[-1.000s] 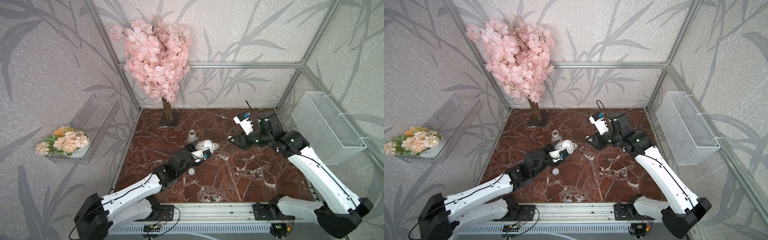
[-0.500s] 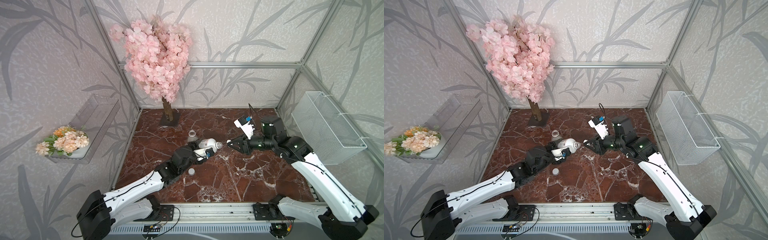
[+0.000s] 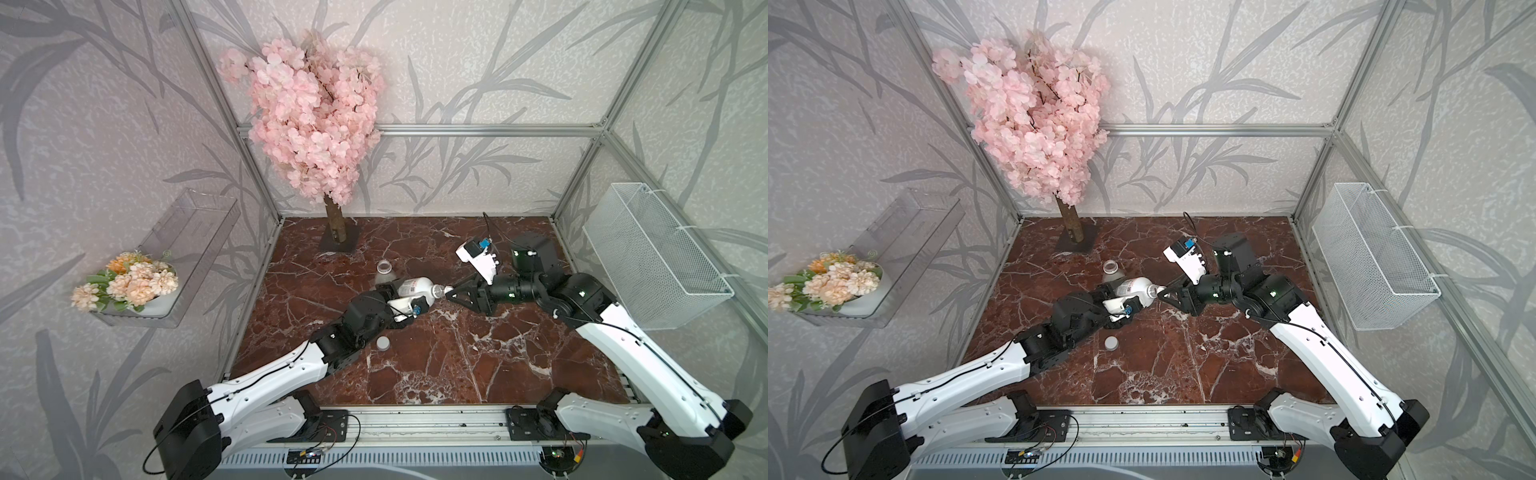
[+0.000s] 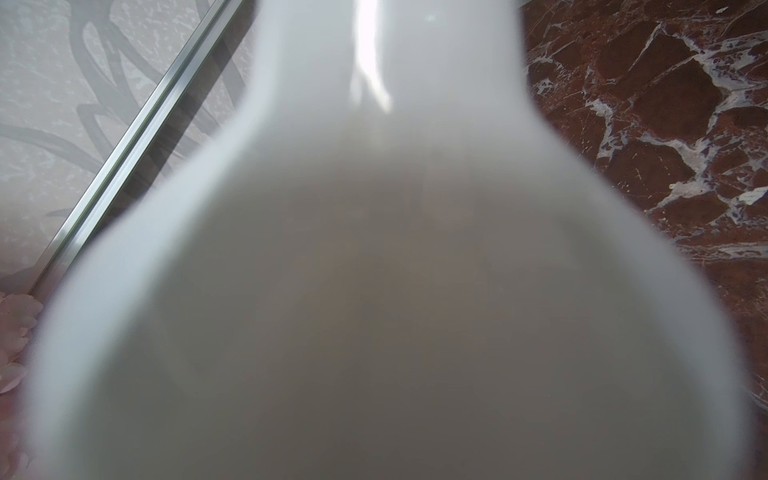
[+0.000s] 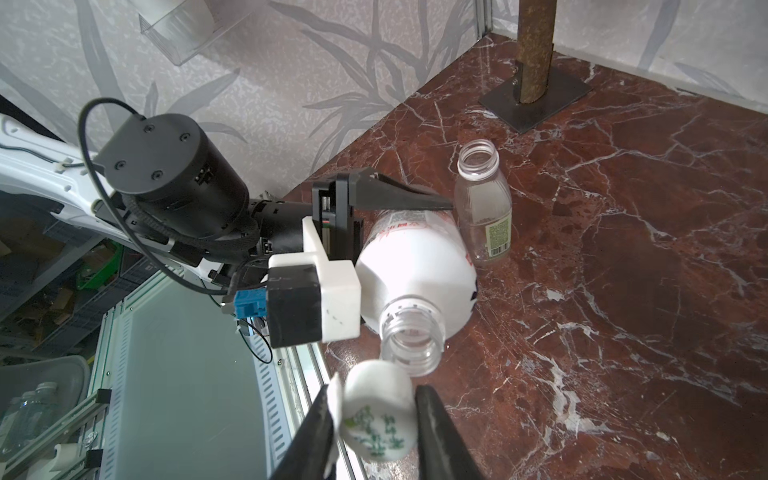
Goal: Screw on the bottle caps
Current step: Screw the bottle cap onto the plastic bottle.
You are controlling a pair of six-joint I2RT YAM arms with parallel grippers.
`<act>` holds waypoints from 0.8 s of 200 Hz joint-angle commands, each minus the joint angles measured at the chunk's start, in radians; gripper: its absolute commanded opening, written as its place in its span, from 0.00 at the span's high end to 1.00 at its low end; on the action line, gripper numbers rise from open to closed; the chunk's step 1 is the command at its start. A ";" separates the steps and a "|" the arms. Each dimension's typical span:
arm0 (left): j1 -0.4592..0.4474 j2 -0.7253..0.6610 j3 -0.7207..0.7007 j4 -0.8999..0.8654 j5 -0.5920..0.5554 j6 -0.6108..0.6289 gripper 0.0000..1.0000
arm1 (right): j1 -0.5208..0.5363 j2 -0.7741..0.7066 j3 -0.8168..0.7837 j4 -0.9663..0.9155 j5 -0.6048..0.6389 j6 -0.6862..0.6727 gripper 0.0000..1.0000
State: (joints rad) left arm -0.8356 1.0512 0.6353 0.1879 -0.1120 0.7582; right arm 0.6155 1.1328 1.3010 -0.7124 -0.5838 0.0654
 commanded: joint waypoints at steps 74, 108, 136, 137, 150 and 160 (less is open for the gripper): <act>0.006 -0.008 0.032 0.014 0.016 -0.002 0.27 | 0.020 0.010 -0.014 -0.001 0.038 -0.033 0.76; 0.006 -0.009 0.035 0.015 0.020 -0.005 0.27 | 0.024 0.012 -0.025 0.031 0.030 -0.022 0.75; 0.006 -0.008 0.035 0.019 0.023 -0.011 0.27 | 0.024 0.018 -0.036 0.074 0.019 0.005 0.74; 0.006 -0.008 0.035 0.019 0.024 -0.011 0.27 | 0.025 0.018 -0.037 0.076 0.019 0.006 0.74; 0.006 -0.008 0.034 0.023 0.026 -0.017 0.27 | 0.026 0.018 -0.050 0.104 0.016 0.019 0.73; 0.006 -0.007 0.035 0.023 0.028 -0.017 0.27 | 0.026 0.018 -0.061 0.123 0.017 0.030 0.72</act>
State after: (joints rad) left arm -0.8356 1.0512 0.6353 0.1879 -0.1013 0.7567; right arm 0.6353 1.1454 1.2629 -0.6617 -0.5549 0.0643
